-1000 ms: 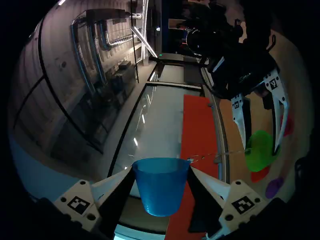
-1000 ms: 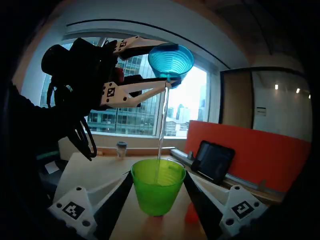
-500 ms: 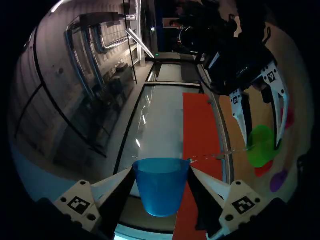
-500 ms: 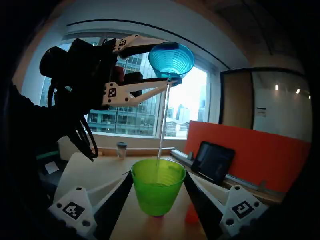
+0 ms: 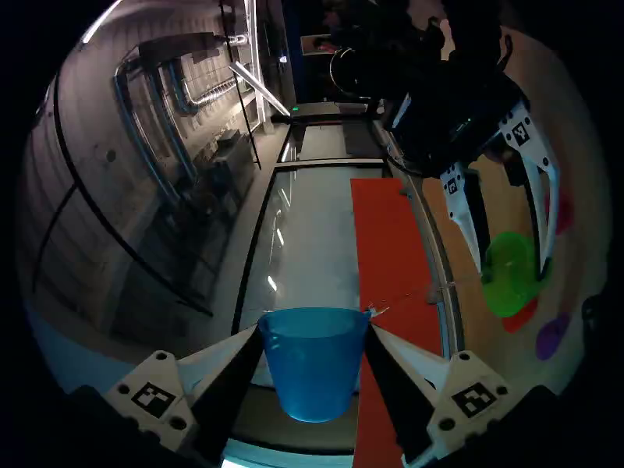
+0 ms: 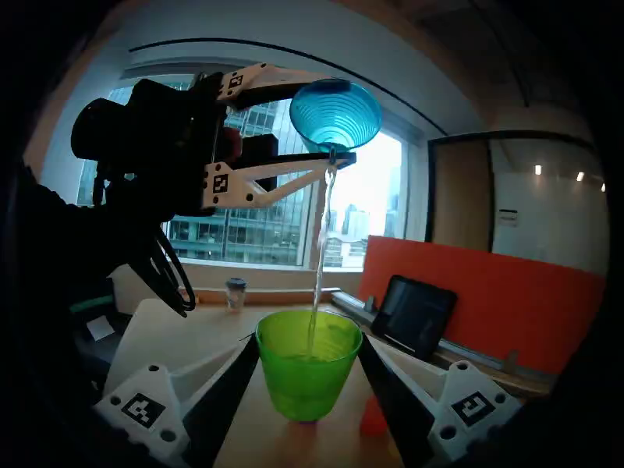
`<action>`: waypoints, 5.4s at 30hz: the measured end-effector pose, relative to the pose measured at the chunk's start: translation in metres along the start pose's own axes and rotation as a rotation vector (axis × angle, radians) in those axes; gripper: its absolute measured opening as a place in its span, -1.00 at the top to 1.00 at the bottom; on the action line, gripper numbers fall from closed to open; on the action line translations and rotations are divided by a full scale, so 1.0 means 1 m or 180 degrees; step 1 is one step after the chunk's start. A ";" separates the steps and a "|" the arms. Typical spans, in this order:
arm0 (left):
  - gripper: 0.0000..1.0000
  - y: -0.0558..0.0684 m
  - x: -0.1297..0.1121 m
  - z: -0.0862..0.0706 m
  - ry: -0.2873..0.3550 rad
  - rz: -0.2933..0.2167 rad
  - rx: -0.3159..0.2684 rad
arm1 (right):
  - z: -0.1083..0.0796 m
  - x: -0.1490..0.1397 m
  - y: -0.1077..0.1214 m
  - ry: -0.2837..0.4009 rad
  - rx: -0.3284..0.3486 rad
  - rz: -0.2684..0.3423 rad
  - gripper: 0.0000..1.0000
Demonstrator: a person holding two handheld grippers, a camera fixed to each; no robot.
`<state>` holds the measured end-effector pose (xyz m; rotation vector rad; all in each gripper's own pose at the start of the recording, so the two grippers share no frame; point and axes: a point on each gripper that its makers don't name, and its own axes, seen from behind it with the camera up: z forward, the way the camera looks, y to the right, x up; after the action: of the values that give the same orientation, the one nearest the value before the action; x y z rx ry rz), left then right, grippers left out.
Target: Pour water
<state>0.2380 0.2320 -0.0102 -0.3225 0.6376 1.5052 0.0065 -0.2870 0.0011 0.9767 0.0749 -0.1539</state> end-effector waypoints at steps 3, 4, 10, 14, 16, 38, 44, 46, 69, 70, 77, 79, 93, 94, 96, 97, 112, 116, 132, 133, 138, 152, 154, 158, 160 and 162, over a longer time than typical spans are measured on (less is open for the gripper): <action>-0.74 0.000 0.001 0.000 -0.0001 0.0059 0.0009 | 0.000 0.000 0.001 0.0002 -0.0003 0.0000 -0.84; -0.74 -0.001 0.002 -0.001 -0.0002 0.0083 0.0011 | 0.000 0.000 0.001 0.0002 -0.0004 -0.0001 -0.84; -0.74 -0.002 0.005 -0.001 0.0012 0.0226 0.0023 | 0.000 0.001 0.001 0.0007 -0.0003 0.0001 -0.84; -0.74 -0.001 0.007 -0.002 0.0019 0.0327 0.0029 | 0.001 0.000 0.001 0.0008 -0.0004 0.0000 -0.84; -0.74 0.001 0.008 -0.002 0.0019 0.0373 0.0035 | 0.001 0.000 0.002 0.0007 -0.0007 0.0002 -0.84; -0.74 0.005 -0.009 0.003 -0.0017 -0.0358 -0.0003 | -0.003 0.005 0.004 0.0060 -0.0059 0.0042 -0.84; -0.74 0.015 -0.021 0.004 -0.0121 -0.0884 -0.0046 | -0.004 0.007 0.006 0.0084 -0.0076 0.0072 -0.84; -0.74 0.018 -0.025 0.005 -0.0144 -0.1083 -0.0063 | -0.005 0.008 0.006 0.0087 -0.0084 0.0074 -0.84; -0.74 0.033 -0.054 -0.001 -0.0238 -0.3208 -0.0159 | -0.014 0.015 0.007 0.0121 -0.0152 0.0098 -0.84; -0.74 0.034 -0.056 -0.001 -0.0247 -0.3301 -0.0159 | -0.014 0.016 0.007 0.0125 -0.0153 0.0099 -0.84; -0.74 0.037 -0.066 -0.003 -0.0275 -0.3920 -0.0173 | -0.016 0.018 0.006 0.0139 -0.0162 0.0103 -0.84; -0.74 0.038 -0.069 -0.003 -0.0292 -0.4075 -0.0190 | -0.017 0.019 0.005 0.0139 -0.0164 0.0098 -0.84; -0.75 0.064 -0.075 -0.010 -0.0424 -0.4619 -0.0420 | -0.021 0.018 0.009 0.0110 -0.0214 0.0127 -0.84; -0.75 0.067 -0.077 -0.011 -0.0446 -0.4603 -0.0424 | -0.022 0.018 0.010 0.0102 -0.0230 0.0127 -0.84; -0.75 0.073 -0.079 -0.014 -0.0482 -0.4578 -0.0434 | -0.024 0.017 0.013 0.0088 -0.0260 0.0129 -0.84; -0.75 0.077 -0.080 -0.016 -0.0500 -0.4569 -0.0443 | -0.025 0.016 0.015 0.0079 -0.0277 0.0133 -0.84; -0.75 0.134 -0.085 -0.046 -0.0634 -0.4598 -0.0589 | -0.055 0.010 0.059 -0.0061 -0.0618 0.0201 -0.84; -0.76 0.152 -0.085 -0.051 -0.0682 -0.4616 -0.0632 | -0.064 0.006 0.067 -0.0107 -0.0697 0.0235 -0.84; -0.76 0.215 -0.076 -0.069 -0.0916 -0.4561 -0.0998 | -0.089 -0.013 0.088 -0.0308 -0.0902 0.0205 -0.85; -0.76 0.219 -0.076 -0.069 -0.0933 -0.4551 -0.1026 | -0.090 -0.014 0.089 -0.0319 -0.0904 0.0201 -0.85; -0.77 0.233 -0.071 -0.074 -0.0990 -0.4497 -0.1155 | -0.095 -0.019 0.093 -0.0385 -0.0923 0.0179 -0.85; -0.76 0.295 -0.055 -0.095 -0.1198 -0.4412 -0.1613 | -0.115 -0.066 0.105 -0.0805 -0.0962 0.0258 -0.85; -0.76 0.303 -0.052 -0.099 -0.1226 -0.4407 -0.1675 | -0.118 -0.074 0.105 -0.0863 -0.0944 0.0287 -0.85; -0.76 0.319 -0.049 -0.106 -0.1283 -0.4398 -0.1796 | -0.122 -0.089 0.104 -0.0978 -0.0919 0.0326 -0.85; -0.76 0.327 -0.048 -0.110 -0.1313 -0.4395 -0.1852 | -0.124 -0.096 0.105 -0.1031 -0.0924 0.0330 -0.86; -0.76 0.335 -0.048 -0.113 -0.1341 -0.4397 -0.1903 | -0.126 -0.102 0.105 -0.1081 -0.0926 0.0329 -0.85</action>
<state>-0.1094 0.1506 -0.0104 -0.6855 -0.4041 0.3288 -0.0762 -0.1146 0.0300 0.6522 -0.2587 -0.2054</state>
